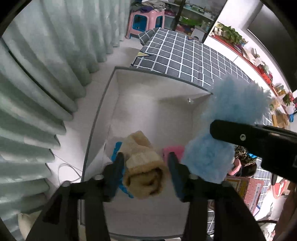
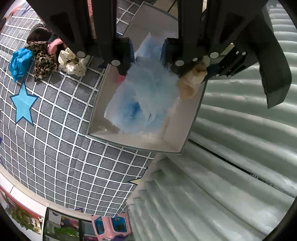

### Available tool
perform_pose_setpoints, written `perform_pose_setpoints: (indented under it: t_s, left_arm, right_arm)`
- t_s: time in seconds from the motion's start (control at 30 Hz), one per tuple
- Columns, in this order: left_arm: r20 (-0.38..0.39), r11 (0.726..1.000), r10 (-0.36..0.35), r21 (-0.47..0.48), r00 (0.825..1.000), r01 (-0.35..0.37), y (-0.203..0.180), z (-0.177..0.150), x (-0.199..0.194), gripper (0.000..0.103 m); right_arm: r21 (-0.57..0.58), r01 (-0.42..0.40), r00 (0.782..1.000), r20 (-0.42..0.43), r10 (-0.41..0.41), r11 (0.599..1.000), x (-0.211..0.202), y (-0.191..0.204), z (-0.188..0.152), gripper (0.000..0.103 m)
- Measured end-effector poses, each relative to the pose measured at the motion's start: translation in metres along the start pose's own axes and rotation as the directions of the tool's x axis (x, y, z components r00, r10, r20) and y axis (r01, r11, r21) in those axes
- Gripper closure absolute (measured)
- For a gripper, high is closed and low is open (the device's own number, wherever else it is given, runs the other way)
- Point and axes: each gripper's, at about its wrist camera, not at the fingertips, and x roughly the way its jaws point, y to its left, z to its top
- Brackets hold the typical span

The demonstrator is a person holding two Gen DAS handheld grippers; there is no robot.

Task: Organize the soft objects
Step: 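Lower the beige sock into the box with the left tool while the right tool lowers the plush, then open both tools releasing the sock and plush into the box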

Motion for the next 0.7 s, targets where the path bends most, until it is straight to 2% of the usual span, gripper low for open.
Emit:
perform_pose_setpoints:
  t_s: [0.03,0.1,0.13,0.17,0.23,0.3,0.33,0.37,0.5,0.7]
  left_arm:
    - [-0.005,1.000,-0.006,-0.011,1.000,0.006,0.001,0.000,0.000,0.032]
    - [-0.005,1.000,-0.016,-0.027,1.000,0.016,0.001,0.000,0.000,0.021]
    - [-0.009,0.999,-0.022,-0.033,1.000,0.021,0.002,0.000,0.000,0.020]
    - [-0.010,0.999,-0.031,-0.038,0.999,0.031,0.002,0.000,0.000,0.016]
    - [0.008,0.998,-0.054,-0.044,0.999,0.054,0.002,-0.001,-0.002,0.000]
    - [0.036,0.997,-0.071,-0.040,0.997,0.072,0.001,-0.002,-0.006,0.000]
    - [0.045,0.996,-0.076,-0.036,0.996,0.078,0.000,-0.002,-0.008,0.000]
    - [0.054,0.996,-0.080,-0.037,0.995,0.082,-0.001,-0.003,-0.009,0.000]
    - [0.059,0.993,-0.101,-0.047,0.993,0.104,-0.003,0.000,-0.015,0.000]
    - [0.069,0.991,-0.135,0.000,0.988,0.136,-0.019,-0.001,-0.028,0.000]
  right_arm:
    - [0.000,-0.003,1.000,0.001,0.003,1.000,-0.001,0.000,0.000,0.074]
    - [0.000,-0.012,1.000,0.004,0.012,1.000,-0.002,0.000,0.000,0.061]
    - [-0.001,-0.012,1.000,0.009,0.012,1.000,-0.003,0.000,0.000,0.042]
    - [-0.001,-0.015,1.000,0.016,0.015,1.000,-0.005,0.001,-0.001,0.030]
    - [0.003,-0.022,0.999,0.028,0.022,1.000,-0.008,0.000,-0.001,0.030]
    - [0.001,-0.019,0.999,0.034,0.019,1.000,-0.010,0.000,-0.002,0.025]
    - [-0.002,-0.015,0.999,0.037,0.015,1.000,-0.011,0.000,-0.003,0.010]
    - [-0.001,-0.010,0.999,0.040,0.010,1.000,-0.012,0.000,-0.003,0.000]
    - [0.004,0.022,0.998,0.065,-0.022,1.000,-0.022,-0.003,-0.005,0.000]
    - [0.053,0.033,0.994,0.100,-0.038,0.998,-0.040,-0.018,-0.013,0.000]
